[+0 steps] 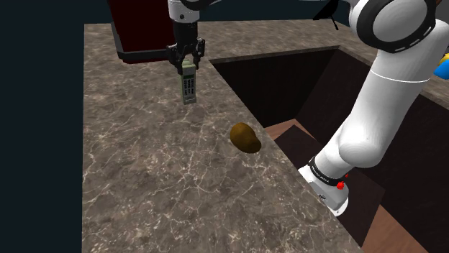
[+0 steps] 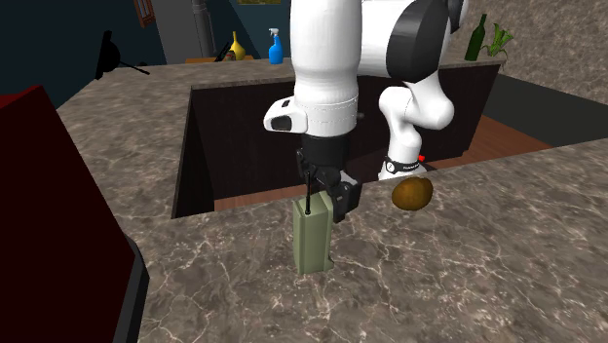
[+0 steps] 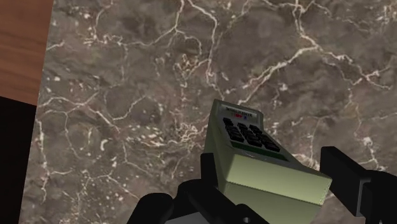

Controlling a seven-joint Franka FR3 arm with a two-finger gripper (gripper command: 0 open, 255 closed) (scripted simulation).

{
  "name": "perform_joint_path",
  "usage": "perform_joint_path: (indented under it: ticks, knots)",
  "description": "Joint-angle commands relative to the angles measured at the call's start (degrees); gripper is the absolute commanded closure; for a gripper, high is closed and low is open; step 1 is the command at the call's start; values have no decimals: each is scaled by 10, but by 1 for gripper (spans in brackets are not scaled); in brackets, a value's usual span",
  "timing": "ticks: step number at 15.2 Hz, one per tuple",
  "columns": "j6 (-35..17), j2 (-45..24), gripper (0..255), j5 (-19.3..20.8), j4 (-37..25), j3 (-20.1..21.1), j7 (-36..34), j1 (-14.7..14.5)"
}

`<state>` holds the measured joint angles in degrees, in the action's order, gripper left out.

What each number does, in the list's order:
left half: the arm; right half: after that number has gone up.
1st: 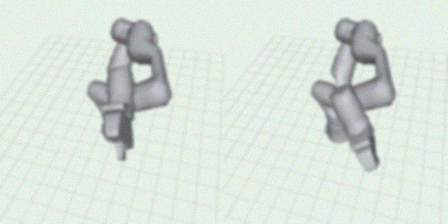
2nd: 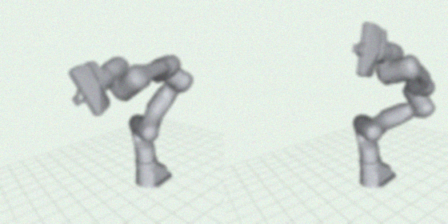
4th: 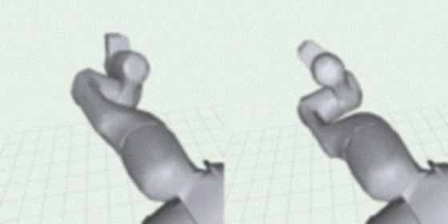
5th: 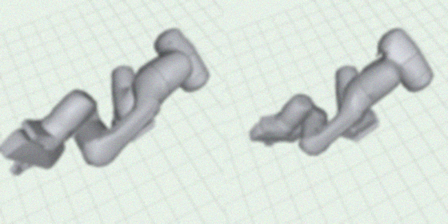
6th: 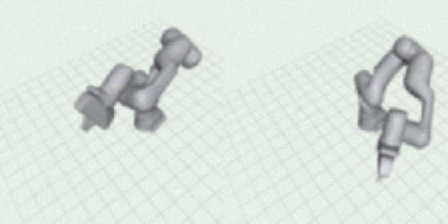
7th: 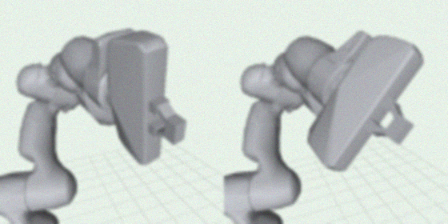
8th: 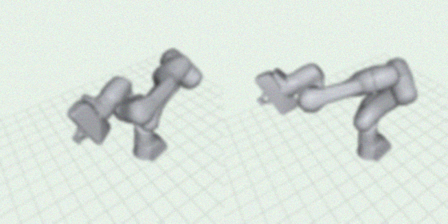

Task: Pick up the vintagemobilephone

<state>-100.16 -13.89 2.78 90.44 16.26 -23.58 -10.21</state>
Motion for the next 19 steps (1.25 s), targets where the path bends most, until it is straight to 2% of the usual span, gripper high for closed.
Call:
perform_joint_path:
  ticks: [1, 17, 19]
  knots:
    - [0, 0, 255, 0, 1, 0, 0, 0]
    - [122, -15, 255, 4, -136, 2, -3, -7]
    - [123, -16, 255, 4, -137, 2, -3, -8]
